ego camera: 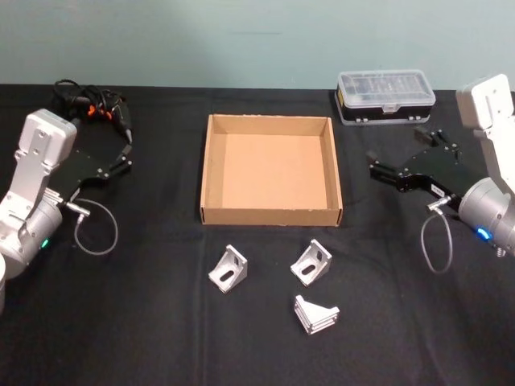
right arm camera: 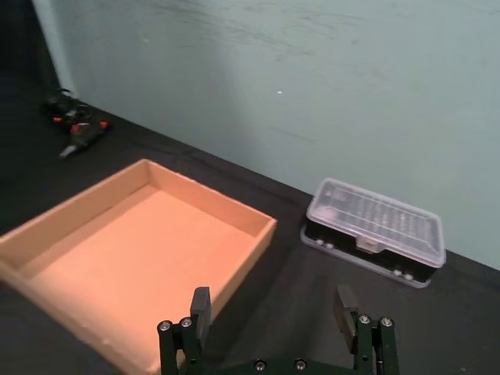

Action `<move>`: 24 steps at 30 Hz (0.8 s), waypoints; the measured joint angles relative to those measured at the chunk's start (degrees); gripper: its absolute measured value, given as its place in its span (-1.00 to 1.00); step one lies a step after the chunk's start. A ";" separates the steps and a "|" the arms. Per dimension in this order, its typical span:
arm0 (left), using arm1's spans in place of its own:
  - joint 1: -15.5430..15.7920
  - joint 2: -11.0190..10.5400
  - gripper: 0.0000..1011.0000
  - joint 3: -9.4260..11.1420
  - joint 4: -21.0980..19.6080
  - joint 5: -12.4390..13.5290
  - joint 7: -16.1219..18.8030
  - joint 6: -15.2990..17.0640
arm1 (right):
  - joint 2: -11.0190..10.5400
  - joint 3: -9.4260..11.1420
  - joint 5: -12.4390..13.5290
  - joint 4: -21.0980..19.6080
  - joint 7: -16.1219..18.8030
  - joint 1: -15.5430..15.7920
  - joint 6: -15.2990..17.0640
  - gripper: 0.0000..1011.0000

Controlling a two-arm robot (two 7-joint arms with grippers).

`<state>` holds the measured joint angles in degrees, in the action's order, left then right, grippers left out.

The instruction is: Use one hand to pick up the angle iron from the table and place it into the box.

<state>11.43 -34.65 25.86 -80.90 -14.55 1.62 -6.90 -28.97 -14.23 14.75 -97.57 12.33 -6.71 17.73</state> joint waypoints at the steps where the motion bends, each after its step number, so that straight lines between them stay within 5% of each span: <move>1: 0.00 0.00 0.98 0.00 0.00 0.00 0.00 0.00 | -0.09 0.14 0.18 -0.63 0.33 0.21 0.53 0.99; 16: 0.00 0.00 0.98 0.00 0.00 0.00 0.00 0.00 | -2.50 2.31 5.14 -12.05 6.19 4.38 10.66 0.99; 24: 0.00 0.00 0.98 0.00 0.00 0.00 0.00 0.00 | -4.88 -1.40 6.81 -14.28 8.35 3.47 17.24 0.99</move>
<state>11.43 -34.64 25.86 -80.90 -14.55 1.62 -6.90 -33.85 -15.62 21.57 -111.85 20.68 -3.24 34.98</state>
